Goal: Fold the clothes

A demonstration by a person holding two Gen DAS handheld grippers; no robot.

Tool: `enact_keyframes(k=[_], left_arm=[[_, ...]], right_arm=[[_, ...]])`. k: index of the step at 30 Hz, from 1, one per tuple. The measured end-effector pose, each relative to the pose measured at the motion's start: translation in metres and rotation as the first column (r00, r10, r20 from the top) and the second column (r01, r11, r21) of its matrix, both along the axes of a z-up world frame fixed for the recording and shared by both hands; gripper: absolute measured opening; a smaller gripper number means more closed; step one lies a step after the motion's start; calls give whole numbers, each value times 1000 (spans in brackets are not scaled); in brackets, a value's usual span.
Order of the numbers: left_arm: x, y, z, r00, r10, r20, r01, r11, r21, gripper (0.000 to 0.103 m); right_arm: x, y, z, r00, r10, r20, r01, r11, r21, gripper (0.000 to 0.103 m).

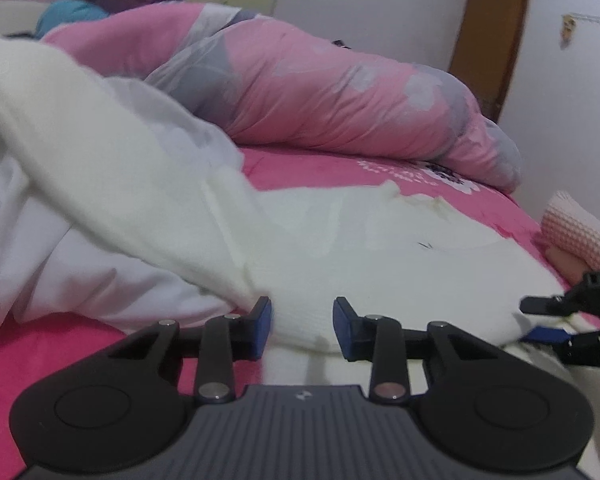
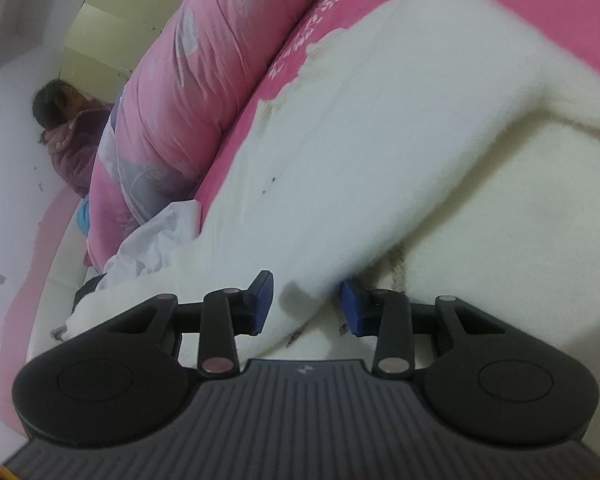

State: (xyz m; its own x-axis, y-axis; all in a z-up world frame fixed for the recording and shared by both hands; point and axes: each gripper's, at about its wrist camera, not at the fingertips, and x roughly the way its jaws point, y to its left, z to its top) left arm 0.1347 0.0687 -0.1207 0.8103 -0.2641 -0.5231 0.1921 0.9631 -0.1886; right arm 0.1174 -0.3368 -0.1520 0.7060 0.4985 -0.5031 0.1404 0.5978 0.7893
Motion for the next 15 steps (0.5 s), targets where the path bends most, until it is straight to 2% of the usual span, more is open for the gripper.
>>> enact_keyframes(k=[2, 5, 7, 15], left_arm=[[1, -3, -1, 1000, 2, -12, -2, 1000, 19, 35], [7, 3, -4, 998, 35, -50, -35, 999, 2, 35], [10, 4, -4, 998, 25, -59, -26, 1000, -13, 35], [13, 6, 3, 1000, -11, -20, 11, 1000, -27, 31]], right_arm=[[1, 1, -1, 1000, -1, 0, 1, 1000, 5, 35], [2, 4, -1, 1000, -7, 0, 7, 1000, 6, 35], [-1, 1, 0, 1000, -21, 3, 21, 1000, 10, 35], [-5, -7, 2, 996, -83, 26, 82, 997, 4, 35]])
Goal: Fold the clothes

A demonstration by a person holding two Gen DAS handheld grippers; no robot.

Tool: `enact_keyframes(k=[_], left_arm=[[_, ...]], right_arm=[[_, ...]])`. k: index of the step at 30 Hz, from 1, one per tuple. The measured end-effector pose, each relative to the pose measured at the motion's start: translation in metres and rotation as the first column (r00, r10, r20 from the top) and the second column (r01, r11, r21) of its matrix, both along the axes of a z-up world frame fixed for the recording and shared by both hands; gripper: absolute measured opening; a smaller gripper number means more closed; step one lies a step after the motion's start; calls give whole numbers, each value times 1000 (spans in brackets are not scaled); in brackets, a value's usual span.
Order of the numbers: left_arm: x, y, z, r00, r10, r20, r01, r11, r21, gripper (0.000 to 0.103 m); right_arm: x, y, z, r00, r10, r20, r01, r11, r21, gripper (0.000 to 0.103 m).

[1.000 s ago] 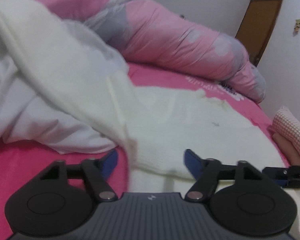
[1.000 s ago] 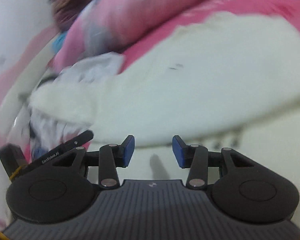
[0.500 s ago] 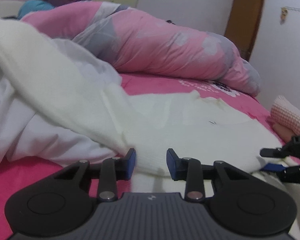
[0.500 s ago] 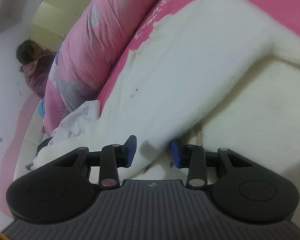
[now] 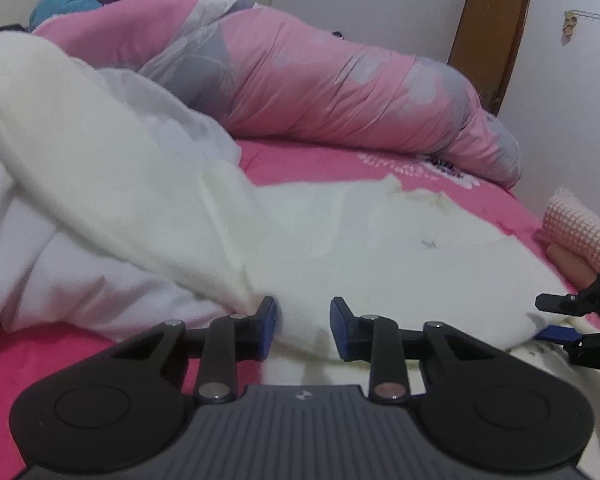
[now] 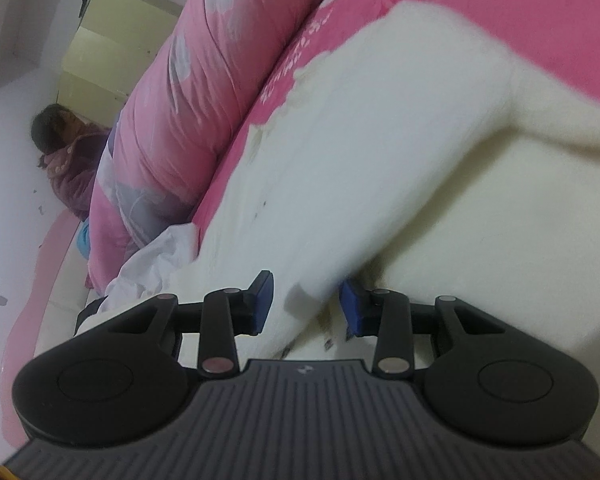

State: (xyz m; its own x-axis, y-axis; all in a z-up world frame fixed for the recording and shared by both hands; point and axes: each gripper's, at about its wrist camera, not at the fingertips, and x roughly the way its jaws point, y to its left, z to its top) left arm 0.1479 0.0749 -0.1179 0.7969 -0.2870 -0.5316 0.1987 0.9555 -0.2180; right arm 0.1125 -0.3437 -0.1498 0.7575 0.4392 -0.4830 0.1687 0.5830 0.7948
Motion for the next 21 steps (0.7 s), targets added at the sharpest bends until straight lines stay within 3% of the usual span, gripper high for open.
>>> enact_keyframes(k=[5, 9, 13, 14, 15, 18, 20, 21], left_arm=[[6, -5, -6, 999, -11, -46, 13, 999, 30, 32], [17, -4, -9, 997, 4, -83, -3, 1000, 9, 33], [34, -5, -7, 997, 8, -81, -11, 999, -40, 14], [39, -5, -7, 997, 5, -78, -10, 998, -61, 13], [43, -5, -3, 998, 4, -58, -9, 997, -78, 12], [53, -5, 22, 999, -7, 31, 11, 989, -148, 11], [47, -1, 41, 991, -13, 132, 38, 981, -189, 11], [44, 0, 43, 988, -14, 157, 43, 982, -184, 11]], right_arm=[[3, -6, -5, 1000, -28, 0, 28, 999, 20, 35], [9, -4, -6, 999, -39, 5, 39, 999, 19, 35], [11, -8, -8, 996, -83, 36, 82, 996, 29, 34], [11, -9, -8, 994, -97, 49, 96, 995, 24, 21], [12, -10, -8, 992, -112, 61, 111, 994, 20, 12], [10, -14, -2, 979, -154, 132, 153, 988, 16, 10], [5, -17, 7, 962, -181, 206, 181, 983, 17, 10], [3, -17, 11, 952, -190, 239, 193, 981, 12, 10]])
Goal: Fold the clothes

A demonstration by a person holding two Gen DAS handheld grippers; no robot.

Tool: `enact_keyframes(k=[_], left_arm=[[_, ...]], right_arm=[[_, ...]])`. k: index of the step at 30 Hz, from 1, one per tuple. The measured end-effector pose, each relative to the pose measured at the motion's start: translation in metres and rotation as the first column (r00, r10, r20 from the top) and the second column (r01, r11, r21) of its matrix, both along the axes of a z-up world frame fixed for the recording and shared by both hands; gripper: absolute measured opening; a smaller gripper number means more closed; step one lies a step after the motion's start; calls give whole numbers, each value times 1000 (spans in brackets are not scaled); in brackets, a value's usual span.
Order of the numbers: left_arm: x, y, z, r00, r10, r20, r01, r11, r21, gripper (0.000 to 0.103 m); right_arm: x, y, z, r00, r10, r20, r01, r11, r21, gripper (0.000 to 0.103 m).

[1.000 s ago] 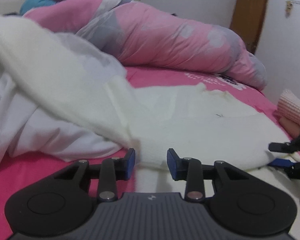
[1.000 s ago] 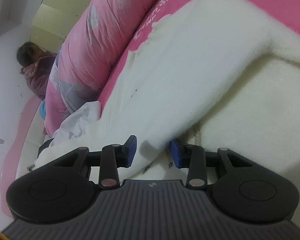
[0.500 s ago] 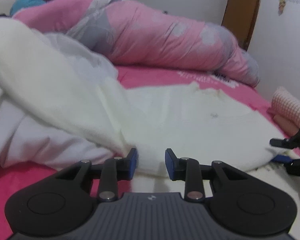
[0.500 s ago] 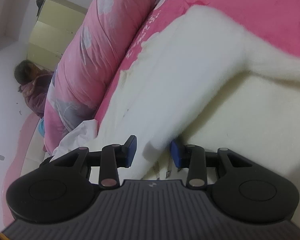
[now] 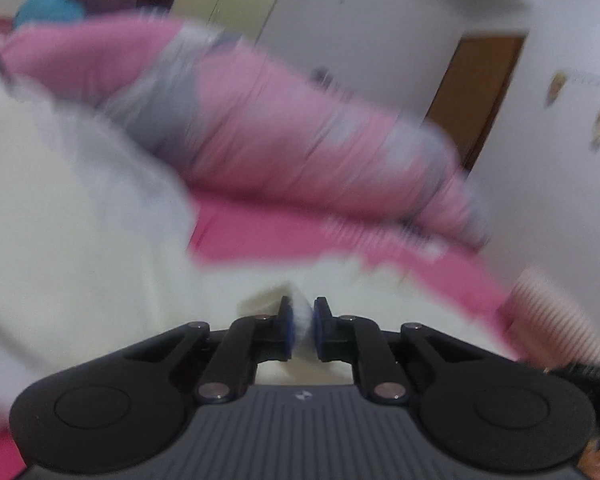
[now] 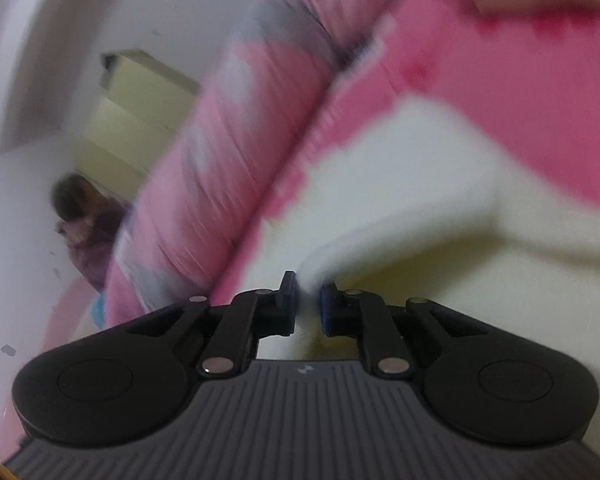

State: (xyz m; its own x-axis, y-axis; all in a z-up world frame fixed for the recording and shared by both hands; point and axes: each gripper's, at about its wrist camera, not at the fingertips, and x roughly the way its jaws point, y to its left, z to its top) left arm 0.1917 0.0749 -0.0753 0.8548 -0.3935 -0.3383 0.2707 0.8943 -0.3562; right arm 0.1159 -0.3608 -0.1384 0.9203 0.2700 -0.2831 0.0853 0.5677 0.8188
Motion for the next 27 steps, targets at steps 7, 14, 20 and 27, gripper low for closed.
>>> enact_keyframes(k=[7, 14, 20, 27], left_arm=[[22, 12, -65, 966, 38, -255, -41, 999, -8, 11], [28, -3, 40, 993, -13, 117, 27, 993, -113, 11], [22, 2, -38, 988, -4, -157, 19, 996, 89, 11], [23, 10, -66, 963, 36, -266, -17, 997, 73, 14]], right_arm=[[13, -2, -32, 991, 42, -130, -40, 999, 22, 10], [9, -10, 15, 992, -44, 119, 43, 999, 6, 10], [14, -7, -9, 995, 76, -59, -81, 994, -78, 12], [20, -12, -21, 978, 124, -168, -133, 990, -44, 12]])
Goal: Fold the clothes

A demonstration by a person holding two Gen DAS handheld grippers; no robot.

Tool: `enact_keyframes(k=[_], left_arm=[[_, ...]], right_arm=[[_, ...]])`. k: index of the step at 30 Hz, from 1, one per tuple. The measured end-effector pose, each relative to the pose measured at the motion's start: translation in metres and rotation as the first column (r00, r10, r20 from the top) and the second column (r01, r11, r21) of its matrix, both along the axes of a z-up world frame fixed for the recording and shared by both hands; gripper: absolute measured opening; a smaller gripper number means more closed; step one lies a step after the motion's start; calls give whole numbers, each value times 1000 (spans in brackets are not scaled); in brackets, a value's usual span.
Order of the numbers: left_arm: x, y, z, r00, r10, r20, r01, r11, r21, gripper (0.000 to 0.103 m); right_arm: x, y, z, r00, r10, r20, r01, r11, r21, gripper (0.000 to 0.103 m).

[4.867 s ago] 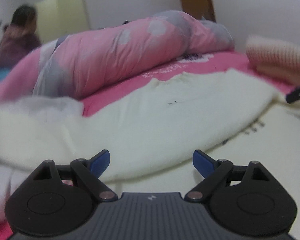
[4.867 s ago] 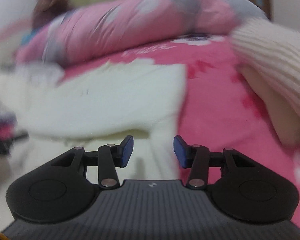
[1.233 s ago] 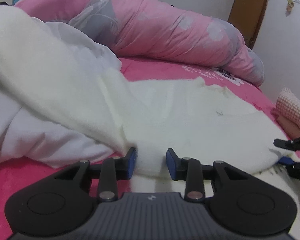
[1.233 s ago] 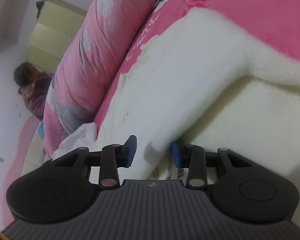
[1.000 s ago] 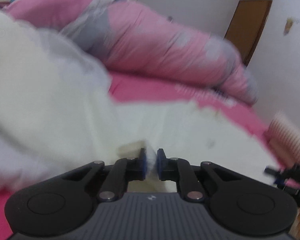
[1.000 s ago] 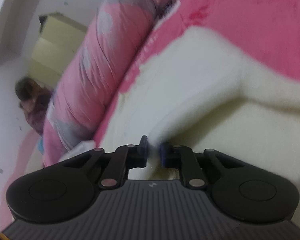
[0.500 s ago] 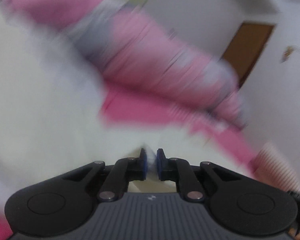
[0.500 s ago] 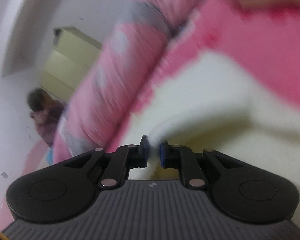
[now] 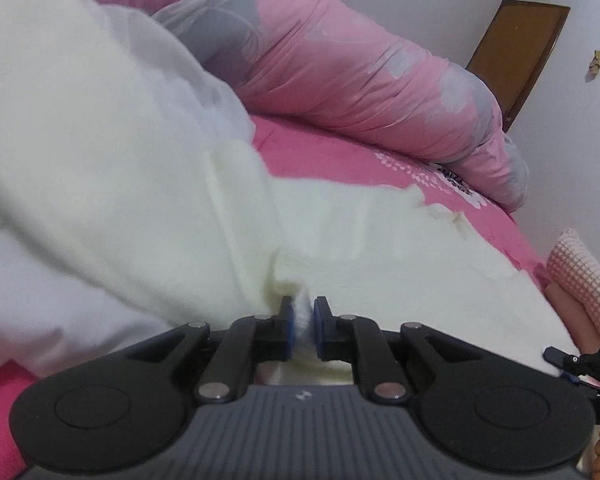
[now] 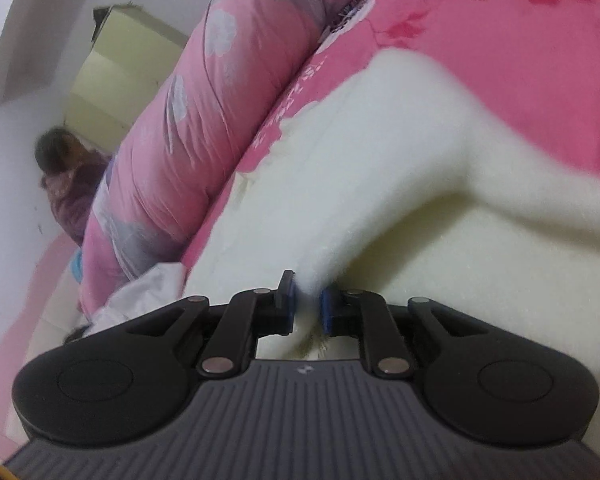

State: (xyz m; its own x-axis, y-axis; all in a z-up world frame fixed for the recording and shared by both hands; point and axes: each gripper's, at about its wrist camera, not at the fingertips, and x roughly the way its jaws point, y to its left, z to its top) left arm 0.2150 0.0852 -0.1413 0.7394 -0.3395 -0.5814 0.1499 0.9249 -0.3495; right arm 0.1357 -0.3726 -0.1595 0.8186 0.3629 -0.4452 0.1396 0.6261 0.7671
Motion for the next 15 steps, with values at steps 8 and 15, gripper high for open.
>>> enact_keyframes(k=[8, 15], left_arm=[[-40, -1, 34, 983, 38, 179, -69, 983, 171, 40], [-41, -55, 32, 978, -123, 166, 77, 962, 262, 47]], right_arm=[[-45, -12, 35, 994, 94, -58, -104, 972, -211, 26], [-43, 5, 88, 974, 177, 141, -51, 778, -626, 23]])
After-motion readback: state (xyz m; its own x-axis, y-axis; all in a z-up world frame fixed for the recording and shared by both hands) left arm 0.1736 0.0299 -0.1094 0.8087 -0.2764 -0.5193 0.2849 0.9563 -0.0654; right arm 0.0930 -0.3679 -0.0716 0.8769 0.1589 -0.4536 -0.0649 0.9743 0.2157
